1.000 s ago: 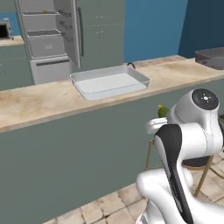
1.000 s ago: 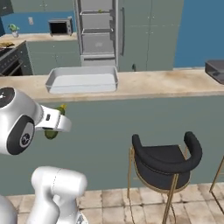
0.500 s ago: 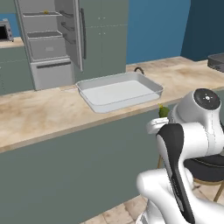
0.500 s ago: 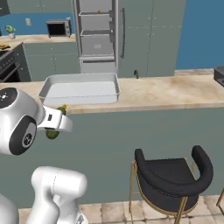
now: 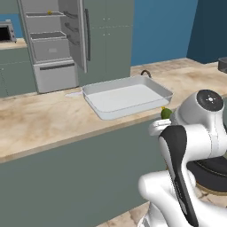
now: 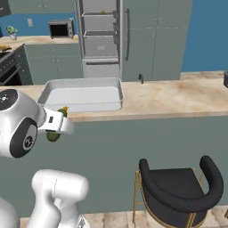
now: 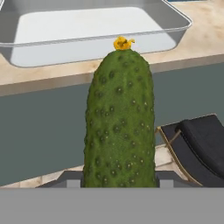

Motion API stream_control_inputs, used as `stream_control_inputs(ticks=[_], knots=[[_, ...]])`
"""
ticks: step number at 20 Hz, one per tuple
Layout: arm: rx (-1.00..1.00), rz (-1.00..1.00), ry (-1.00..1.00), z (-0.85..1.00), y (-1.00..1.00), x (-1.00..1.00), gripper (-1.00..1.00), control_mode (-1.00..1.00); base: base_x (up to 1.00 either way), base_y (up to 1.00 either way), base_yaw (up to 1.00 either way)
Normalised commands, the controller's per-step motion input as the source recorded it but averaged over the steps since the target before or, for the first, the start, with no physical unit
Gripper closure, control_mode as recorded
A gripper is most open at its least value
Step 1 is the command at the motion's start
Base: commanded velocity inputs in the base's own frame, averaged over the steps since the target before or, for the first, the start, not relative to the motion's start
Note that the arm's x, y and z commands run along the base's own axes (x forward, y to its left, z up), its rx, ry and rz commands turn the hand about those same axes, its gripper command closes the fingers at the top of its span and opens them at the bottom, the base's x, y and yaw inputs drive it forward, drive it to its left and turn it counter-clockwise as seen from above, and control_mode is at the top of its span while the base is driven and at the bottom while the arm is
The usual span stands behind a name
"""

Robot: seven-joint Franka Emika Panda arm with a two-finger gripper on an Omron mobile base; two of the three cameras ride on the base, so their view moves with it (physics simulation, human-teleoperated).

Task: Place the cold items (lemon and cucumber) from the fridge in one tupperware on the dining counter. Place the warm items (kebab skewer and hot dog) in the stove area in another tupperware.

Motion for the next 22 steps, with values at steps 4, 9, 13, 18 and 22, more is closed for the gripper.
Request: stream_control_inputs(ticks=[4, 9, 13, 18, 22], knots=[[0.00, 0.00, 0.00, 0.00, 0.00, 0.00, 1.00, 1.00, 0.20, 0.00, 0.00], [0.00, 0.00, 0.00, 0.00, 0.00, 0.00, 1.00, 1.00, 0.28, 0.00, 0.02], [0.00, 0.00, 0.00, 0.00, 0.00, 0.00, 1.00, 1.00, 0.53, 0.00, 0.05], [0.00, 0.00, 0.00, 0.00, 0.00, 0.00, 1.00, 1.00, 0.31, -0.01, 0.02], [0.10, 0.03, -0.15, 0.53, 0.00, 0.10, 1.00, -1.00, 0.01, -0.01, 0.01]])
